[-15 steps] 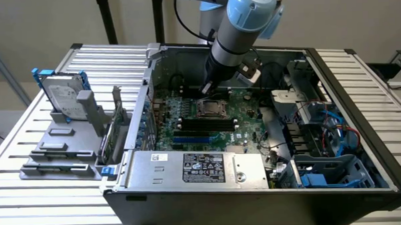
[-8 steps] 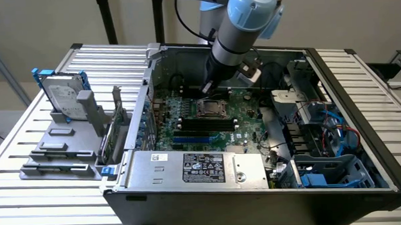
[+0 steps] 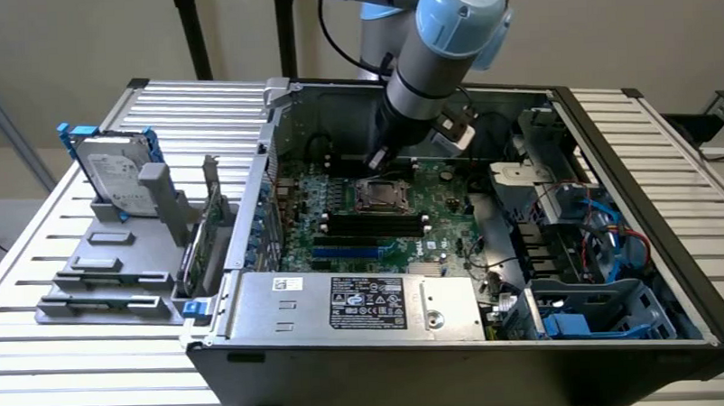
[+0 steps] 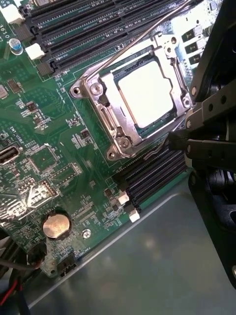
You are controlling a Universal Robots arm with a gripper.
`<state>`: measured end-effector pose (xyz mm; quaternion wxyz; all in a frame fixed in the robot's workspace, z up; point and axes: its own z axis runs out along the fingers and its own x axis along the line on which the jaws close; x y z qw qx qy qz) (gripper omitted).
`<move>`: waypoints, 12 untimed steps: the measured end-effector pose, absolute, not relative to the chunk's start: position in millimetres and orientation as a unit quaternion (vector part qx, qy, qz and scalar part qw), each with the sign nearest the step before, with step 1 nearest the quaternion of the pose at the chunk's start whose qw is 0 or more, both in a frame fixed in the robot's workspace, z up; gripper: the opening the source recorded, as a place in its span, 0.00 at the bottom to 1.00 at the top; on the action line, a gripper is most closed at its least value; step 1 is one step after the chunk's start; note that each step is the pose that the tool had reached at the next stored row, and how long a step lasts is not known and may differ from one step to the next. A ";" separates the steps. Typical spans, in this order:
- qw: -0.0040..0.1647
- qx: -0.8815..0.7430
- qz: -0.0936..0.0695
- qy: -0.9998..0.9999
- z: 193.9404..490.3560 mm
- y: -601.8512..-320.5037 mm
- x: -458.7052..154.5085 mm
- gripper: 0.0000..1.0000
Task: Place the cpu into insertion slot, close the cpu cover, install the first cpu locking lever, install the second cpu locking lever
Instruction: 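Install the first cpu locking lever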
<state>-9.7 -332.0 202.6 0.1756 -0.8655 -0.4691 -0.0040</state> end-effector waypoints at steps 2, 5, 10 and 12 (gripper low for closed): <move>0.175 -0.866 -0.004 -0.469 201.6 -332.4 -9.3 0.11; 0.175 -0.866 -0.004 -0.469 200.1 -332.6 -8.4 0.11; 0.175 -0.866 -0.004 -0.469 198.2 -332.6 -4.3 0.11; 0.175 -0.866 -0.004 -0.469 197.5 -332.6 -2.2 0.11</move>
